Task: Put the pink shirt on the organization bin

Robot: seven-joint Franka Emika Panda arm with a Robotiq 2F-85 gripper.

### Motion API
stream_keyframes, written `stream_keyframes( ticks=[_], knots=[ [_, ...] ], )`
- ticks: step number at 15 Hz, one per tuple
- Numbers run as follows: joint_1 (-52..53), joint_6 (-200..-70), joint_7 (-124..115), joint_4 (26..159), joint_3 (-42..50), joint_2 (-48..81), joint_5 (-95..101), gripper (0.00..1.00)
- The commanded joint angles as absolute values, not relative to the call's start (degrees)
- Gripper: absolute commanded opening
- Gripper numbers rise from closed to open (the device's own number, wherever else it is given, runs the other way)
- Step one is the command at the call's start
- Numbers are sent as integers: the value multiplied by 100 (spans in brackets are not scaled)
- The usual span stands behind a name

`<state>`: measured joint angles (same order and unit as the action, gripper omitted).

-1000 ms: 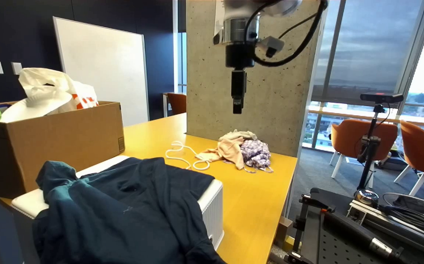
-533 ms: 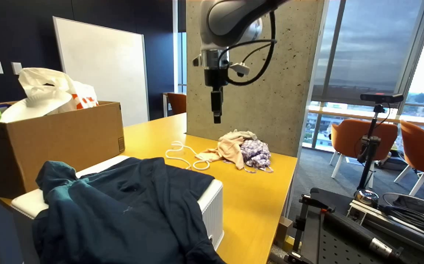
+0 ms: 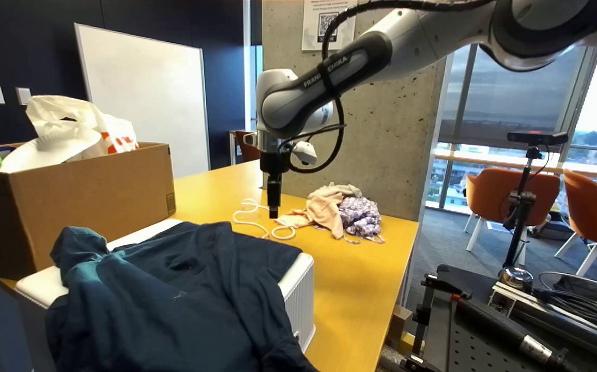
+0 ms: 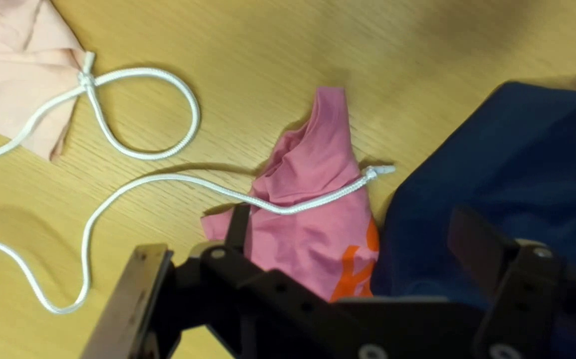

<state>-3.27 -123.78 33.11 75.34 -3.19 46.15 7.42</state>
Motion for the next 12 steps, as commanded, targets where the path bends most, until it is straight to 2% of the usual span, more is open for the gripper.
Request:
stream_keyframes(
  ticks=[1, 9, 12],
  knots=[
    [-297, -12271, 3671, 6148, -524, 5711, 737, 100],
    [-265, -11426, 4485, 4004, -617, 6990, 609, 100],
    [-249, -11083, 4693, 3590, -582, 7262, 549, 100]
  ],
)
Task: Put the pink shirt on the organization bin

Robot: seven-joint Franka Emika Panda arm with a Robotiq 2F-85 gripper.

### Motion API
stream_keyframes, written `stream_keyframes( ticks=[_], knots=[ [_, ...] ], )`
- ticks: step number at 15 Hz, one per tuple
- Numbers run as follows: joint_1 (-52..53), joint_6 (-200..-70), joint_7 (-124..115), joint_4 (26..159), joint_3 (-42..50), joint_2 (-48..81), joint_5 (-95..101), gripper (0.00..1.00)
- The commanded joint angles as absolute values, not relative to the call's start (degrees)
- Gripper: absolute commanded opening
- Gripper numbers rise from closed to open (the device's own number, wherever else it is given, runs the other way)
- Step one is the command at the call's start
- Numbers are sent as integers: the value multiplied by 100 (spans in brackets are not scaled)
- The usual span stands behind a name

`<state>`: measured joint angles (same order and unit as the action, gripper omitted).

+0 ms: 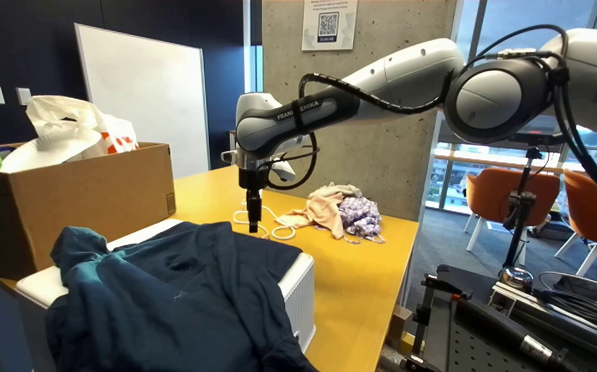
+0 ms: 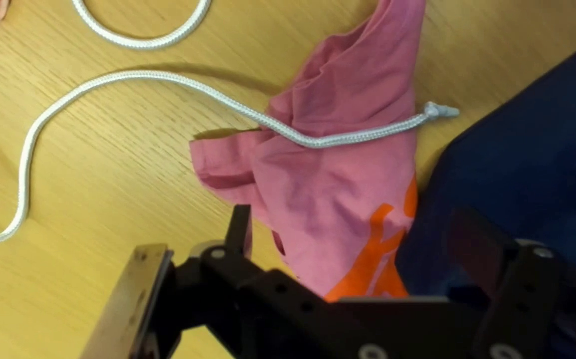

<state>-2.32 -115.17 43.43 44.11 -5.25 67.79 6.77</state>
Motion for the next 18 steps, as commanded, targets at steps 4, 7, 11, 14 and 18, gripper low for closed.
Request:
stream_keyframes(
  ticks=[4, 7, 11, 14, 18],
  knots=[
    [-218, -10925, 4879, 3241, -525, 7628, 545, 100],
    [-185, -10917, 4980, 3021, -508, 7896, 551, 100],
    [-190, -10914, 5056, 2728, -489, 8215, 538, 100],
    [-229, -11029, 5086, 2820, -552, 8237, 631, 75],
    [-230, -11017, 5084, 2810, -537, 8228, 645, 51]
  ],
)
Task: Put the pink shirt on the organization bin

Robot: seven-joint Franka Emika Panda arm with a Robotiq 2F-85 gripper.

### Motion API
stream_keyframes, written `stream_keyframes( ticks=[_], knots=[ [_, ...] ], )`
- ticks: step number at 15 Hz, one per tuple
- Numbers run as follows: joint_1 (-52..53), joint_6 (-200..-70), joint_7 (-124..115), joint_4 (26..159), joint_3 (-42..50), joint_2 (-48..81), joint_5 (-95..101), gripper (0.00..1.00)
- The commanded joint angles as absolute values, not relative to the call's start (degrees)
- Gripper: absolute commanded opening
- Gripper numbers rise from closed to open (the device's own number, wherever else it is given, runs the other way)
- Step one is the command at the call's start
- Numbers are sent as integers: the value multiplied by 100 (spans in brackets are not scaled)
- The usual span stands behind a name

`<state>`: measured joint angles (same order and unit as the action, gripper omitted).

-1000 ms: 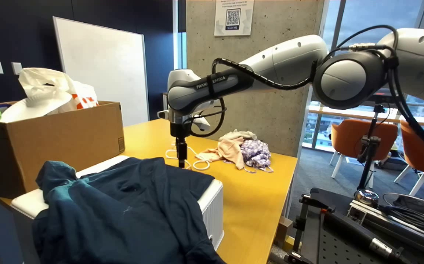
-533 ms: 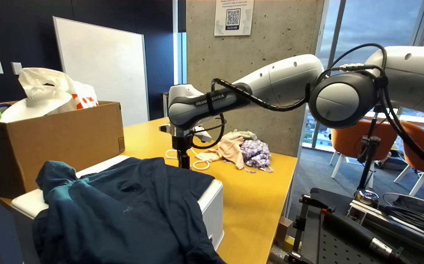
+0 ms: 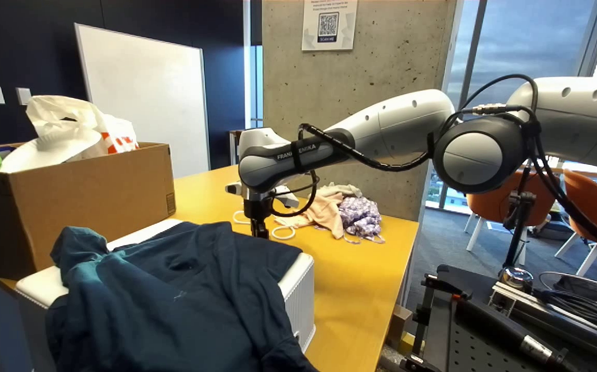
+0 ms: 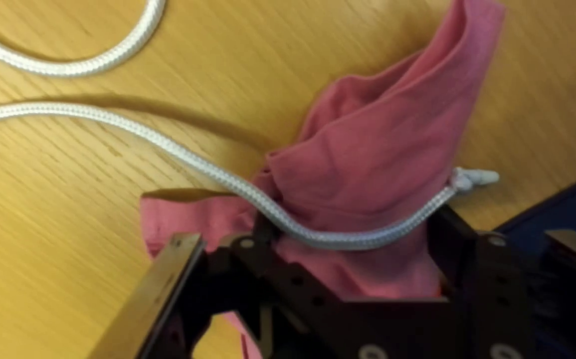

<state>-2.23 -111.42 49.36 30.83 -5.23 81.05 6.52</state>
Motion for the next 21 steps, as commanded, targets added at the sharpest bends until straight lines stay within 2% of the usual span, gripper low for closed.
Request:
stream_keyframes(
  ticks=[1, 5, 6, 7, 9, 10, 12, 21],
  knots=[
    [-223, -11026, 5059, 2808, -527, 8212, 653, 42],
    [-206, -11096, 4911, 2745, -426, 8163, 722, 14],
    [-153, -10903, 4931, 2307, -322, 8366, 635, 5],
    [-128, -10909, 4861, 2209, -278, 8306, 649, 1],
    [-68, -10906, 4697, 1968, -186, 8192, 661, 5],
    [-62, -11266, 4582, 2524, -136, 7785, 671, 5],
    [47, -11291, 4363, 2374, -69, 7606, 685, 5],
    [1274, -11316, 2995, 2249, 203, 6336, 1019, 5]
  ],
)
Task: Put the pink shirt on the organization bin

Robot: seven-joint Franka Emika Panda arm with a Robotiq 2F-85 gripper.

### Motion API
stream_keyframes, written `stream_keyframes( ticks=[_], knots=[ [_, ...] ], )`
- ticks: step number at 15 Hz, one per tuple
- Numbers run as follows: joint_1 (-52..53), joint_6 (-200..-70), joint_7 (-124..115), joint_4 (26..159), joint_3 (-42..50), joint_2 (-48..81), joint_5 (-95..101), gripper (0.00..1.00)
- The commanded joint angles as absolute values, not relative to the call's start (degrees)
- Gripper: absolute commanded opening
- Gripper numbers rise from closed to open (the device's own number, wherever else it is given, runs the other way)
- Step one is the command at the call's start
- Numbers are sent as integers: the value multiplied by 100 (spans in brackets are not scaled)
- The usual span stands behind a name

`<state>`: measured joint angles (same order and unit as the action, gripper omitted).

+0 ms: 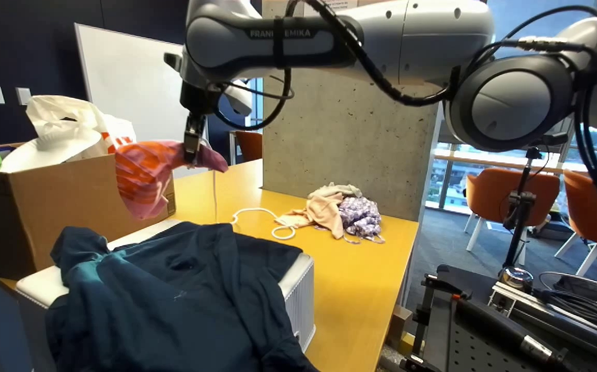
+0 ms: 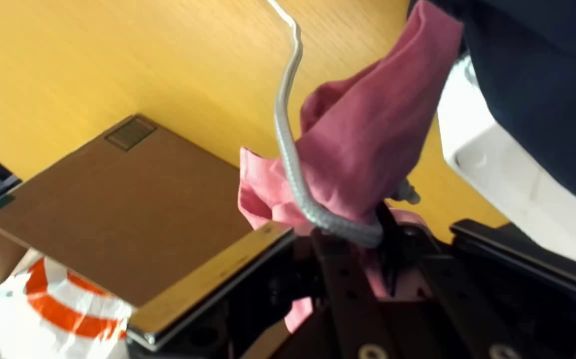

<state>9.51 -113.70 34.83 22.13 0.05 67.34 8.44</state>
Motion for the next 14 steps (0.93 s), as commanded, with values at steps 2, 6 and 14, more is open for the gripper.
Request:
stream_keyframes(
  ticks=[2, 6, 14],
  knots=[
    [1516, -11253, 2488, 2224, 359, 6066, 1210, 5],
    [1925, -10762, 1364, 2208, 843, 5549, 1683, 5],
    [2329, -9430, -50, 2233, 1103, 5212, 2011, 5]
  ],
)
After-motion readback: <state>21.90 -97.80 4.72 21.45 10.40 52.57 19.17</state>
